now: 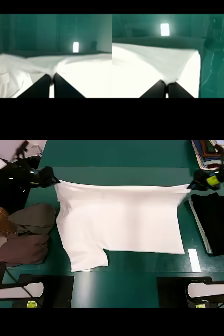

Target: Fold the shirts.

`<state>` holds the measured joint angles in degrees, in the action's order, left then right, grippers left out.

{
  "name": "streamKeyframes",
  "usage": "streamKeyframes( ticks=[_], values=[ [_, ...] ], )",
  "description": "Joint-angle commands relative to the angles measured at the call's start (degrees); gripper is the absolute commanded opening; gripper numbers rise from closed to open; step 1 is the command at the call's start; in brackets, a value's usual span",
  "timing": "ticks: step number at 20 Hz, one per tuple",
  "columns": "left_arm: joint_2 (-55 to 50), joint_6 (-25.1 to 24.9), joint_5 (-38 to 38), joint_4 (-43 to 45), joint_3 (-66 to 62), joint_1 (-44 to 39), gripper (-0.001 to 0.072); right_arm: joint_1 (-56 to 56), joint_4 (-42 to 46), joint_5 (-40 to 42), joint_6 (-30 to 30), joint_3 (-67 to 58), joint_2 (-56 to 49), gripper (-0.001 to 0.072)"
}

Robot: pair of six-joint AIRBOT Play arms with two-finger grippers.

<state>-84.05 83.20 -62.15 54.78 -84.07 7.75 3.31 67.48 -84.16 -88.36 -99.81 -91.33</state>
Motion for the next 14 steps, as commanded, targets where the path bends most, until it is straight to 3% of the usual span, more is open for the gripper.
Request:
streamKeyframes(
  ticks=[1,3,5,8,14],
  values=[
    [-8.7,-2.4,5.4,-1.6,-3.8,-0.7,0.0029,-1.0,-0.3,6.1,0.0,-6.7,-8.9,0.0011],
    [-9.1,-4.5,6.0,-1.4,-5.0,-1.3,0.0029,-1.5,0.2,6.5,0.6,-9.9,-10.6,0.0011],
    [-9.1,-5.6,1.2,0.0,-6.1,-1.5,0.0029,-1.5,0.4,5.5,3.8,-10.1,-10.2,0.0011],
    [-7.8,-2.5,-7.3,10.2,-4.5,-1.9,0.0029,-2.5,7.3,1.7,4.1,-6.6,-7.8,0.0011],
    [-5.7,-2.6,-3.0,11.2,9.3,-1.9,0.0031,-4.2,8.5,9.8,3.1,15.0,-0.7,0.0013]
  ],
)
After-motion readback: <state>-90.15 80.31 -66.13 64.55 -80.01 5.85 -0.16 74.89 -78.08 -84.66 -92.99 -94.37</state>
